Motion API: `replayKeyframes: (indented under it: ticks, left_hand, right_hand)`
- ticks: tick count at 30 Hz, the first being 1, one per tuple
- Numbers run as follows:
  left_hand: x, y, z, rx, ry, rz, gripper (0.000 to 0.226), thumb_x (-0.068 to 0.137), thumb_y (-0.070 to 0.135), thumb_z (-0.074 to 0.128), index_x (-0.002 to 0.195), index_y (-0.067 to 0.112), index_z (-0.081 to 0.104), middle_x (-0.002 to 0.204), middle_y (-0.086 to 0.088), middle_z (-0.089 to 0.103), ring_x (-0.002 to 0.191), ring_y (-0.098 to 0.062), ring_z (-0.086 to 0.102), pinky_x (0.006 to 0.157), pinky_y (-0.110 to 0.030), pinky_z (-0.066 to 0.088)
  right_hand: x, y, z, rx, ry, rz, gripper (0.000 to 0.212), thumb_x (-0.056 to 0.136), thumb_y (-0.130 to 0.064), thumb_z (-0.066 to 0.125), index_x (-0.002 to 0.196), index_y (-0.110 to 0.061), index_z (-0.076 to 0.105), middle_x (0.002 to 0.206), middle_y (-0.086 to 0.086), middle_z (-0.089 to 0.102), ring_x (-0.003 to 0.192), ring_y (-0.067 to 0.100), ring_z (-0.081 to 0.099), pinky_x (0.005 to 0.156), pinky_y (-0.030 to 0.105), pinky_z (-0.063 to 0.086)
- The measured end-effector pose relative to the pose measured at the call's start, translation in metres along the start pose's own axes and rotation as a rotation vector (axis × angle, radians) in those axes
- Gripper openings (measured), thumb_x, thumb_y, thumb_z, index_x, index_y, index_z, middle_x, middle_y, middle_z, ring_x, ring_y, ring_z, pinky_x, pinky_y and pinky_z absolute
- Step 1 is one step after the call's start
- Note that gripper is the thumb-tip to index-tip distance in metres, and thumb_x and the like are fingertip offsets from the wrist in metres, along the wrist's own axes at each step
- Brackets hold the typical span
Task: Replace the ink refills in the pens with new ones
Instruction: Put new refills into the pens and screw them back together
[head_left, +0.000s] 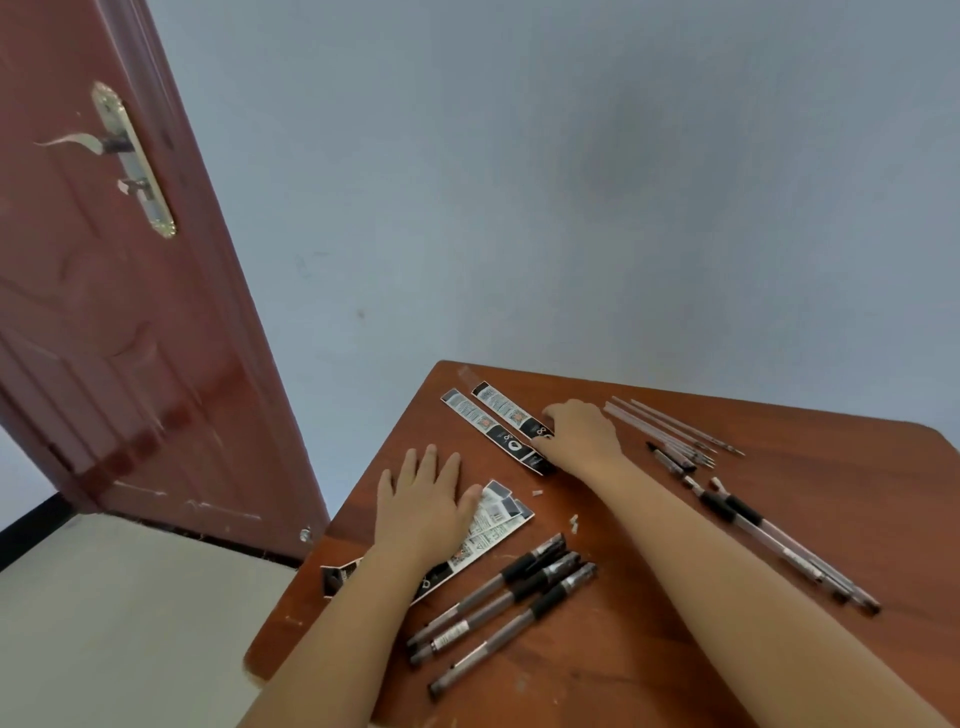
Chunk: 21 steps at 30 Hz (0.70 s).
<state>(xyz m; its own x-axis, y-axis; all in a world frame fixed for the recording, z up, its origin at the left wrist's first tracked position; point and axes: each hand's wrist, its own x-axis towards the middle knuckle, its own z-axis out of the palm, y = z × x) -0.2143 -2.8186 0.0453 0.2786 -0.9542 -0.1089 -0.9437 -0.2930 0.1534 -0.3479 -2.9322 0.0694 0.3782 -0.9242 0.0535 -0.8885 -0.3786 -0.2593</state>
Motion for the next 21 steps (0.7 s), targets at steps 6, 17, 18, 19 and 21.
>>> replayKeyframes:
  ticks: [6, 17, 18, 19, 21]
  left_hand:
    - [0.002, -0.004, 0.004, -0.021, 0.040, 0.008, 0.054, 0.095, 0.048, 0.014, 0.144, 0.026, 0.006, 0.154, -0.003, -0.001, 0.141, -0.021, -0.007, 0.113, -0.043, -0.002]
    - [-0.008, 0.003, -0.007, -0.153, 0.403, 0.045, 0.042, 0.096, 0.035, 0.027, 0.135, 0.021, 0.035, 0.127, 0.005, 0.053, 0.114, -0.011, 0.049, 0.100, -0.028, 0.030]
    - [-0.008, 0.004, -0.011, -0.198, 0.411, 0.052, 0.041, 0.096, 0.032, 0.031, 0.135, 0.021, 0.036, 0.125, 0.005, 0.055, 0.111, -0.010, 0.051, 0.100, -0.027, 0.032]
    - [-0.009, 0.005, -0.015, -0.239, 0.424, 0.053, 0.041, 0.094, 0.029, 0.034, 0.134, 0.020, 0.037, 0.123, 0.005, 0.056, 0.109, -0.010, 0.052, 0.100, -0.027, 0.034]
    - [-0.011, 0.009, -0.024, -0.268, 0.452, 0.056, 0.040, 0.093, 0.027, 0.037, 0.132, 0.020, 0.040, 0.121, 0.004, 0.058, 0.108, -0.011, 0.053, 0.100, -0.028, 0.034]
  right_hand:
    - [0.008, -0.007, 0.002, 0.115, -0.013, 0.067, 0.040, 0.085, -0.017, 0.055, 0.123, -0.010, 0.049, 0.127, 0.009, 0.054, 0.117, 0.026, 0.048, 0.093, 0.035, 0.041]
    - [-0.052, 0.024, -0.040, 0.517, 0.114, -0.008, 0.024, 0.082, -0.015, 0.060, 0.105, -0.009, 0.063, 0.097, -0.003, 0.060, 0.082, 0.005, 0.048, 0.057, 0.014, 0.031]
    - [-0.060, 0.028, -0.044, 0.535, 0.114, -0.014, 0.023, 0.082, -0.015, 0.060, 0.104, -0.010, 0.064, 0.093, -0.006, 0.059, 0.076, 0.002, 0.048, 0.056, 0.010, 0.030]
    - [-0.067, 0.031, -0.048, 0.552, 0.115, -0.019, 0.022, 0.083, -0.015, 0.060, 0.104, -0.011, 0.064, 0.088, -0.007, 0.057, 0.071, -0.001, 0.048, 0.057, 0.008, 0.030]
    - [-0.080, 0.037, -0.056, 0.586, 0.123, -0.030, 0.020, 0.083, -0.014, 0.059, 0.102, -0.012, 0.065, 0.083, -0.008, 0.057, 0.071, -0.001, 0.049, 0.061, 0.011, 0.034]
